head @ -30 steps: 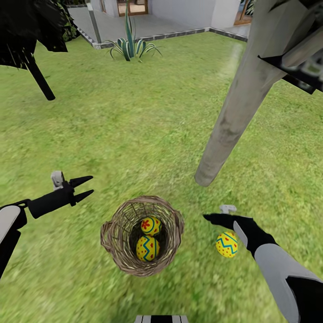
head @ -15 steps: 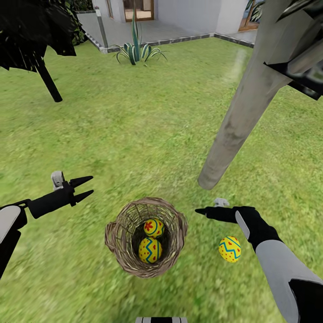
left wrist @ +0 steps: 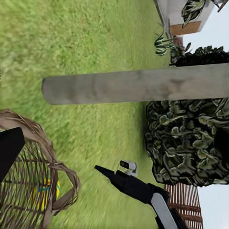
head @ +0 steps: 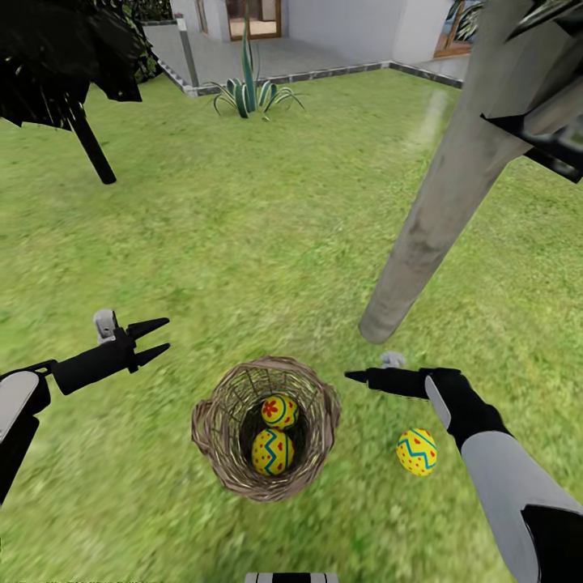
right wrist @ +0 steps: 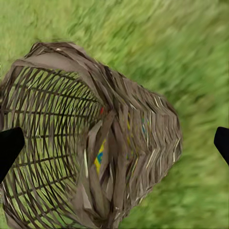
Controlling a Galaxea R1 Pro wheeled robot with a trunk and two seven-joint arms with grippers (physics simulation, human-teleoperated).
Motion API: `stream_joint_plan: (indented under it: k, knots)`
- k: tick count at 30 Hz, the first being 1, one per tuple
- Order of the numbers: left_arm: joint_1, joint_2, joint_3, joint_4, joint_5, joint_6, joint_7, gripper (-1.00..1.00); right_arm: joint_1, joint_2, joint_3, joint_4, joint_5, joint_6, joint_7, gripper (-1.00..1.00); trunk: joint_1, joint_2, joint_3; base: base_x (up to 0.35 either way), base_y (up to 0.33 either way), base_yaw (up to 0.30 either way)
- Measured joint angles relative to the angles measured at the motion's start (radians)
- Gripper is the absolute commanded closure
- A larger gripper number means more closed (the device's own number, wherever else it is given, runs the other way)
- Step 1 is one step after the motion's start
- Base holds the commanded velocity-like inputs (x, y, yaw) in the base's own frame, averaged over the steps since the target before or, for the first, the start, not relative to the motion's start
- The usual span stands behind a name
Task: Take the three Easter eggs out of the wicker basket on the lawn in the garden, then place them on the lawn next to a single tree (choose any tree) so that all three eggs are next to the same tree and none are left in the basket.
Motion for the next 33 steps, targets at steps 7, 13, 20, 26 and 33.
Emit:
stream_joint_plan:
  k: [7, 13, 20, 26, 33]
  knots:
    - [0.0, -0.003, -0.003, 0.0, -0.001, 0.0, 0.001, -1.0, 0.0, -0.001, -0.001, -0.027, -0.001, 0.001, 0.0, -1.0, 0.0, 0.0, 0.007, 0.0, 0.0, 0.188]
    - [0.0, -0.003, -0.003, 0.0, -0.002, 0.0, 0.002, -1.0, 0.0, -0.002, -0.005, -0.035, -0.002, 0.001, 0.004, -1.0, 0.0, 0.0, 0.016, 0.0, 0.0, 0.113]
    - [0.0, -0.004, -0.003, 0.0, -0.001, 0.0, 0.002, -1.0, 0.0, -0.007, -0.06, -0.052, -0.003, 0.001, 0.009, -1.0, 0.0, 0.0, 0.026, 0.0, 0.0, 0.1]
    - [0.0, -0.004, -0.004, 0.0, -0.002, 0.0, 0.002, -1.0, 0.001, -0.009, -0.12, -0.089, 0.0, 0.067, 0.149, -1.0, 0.0, 0.0, 0.035, 0.0, 0.0, 0.11]
    - [0.0, -0.004, -0.004, 0.0, -0.002, 0.0, 0.002, -1.0, 0.036, -0.005, -0.12, -0.129, 0.006, 0.078, 0.26, -1.0, 0.0, 0.0, 0.046, 0.0, 0.0, 0.141]
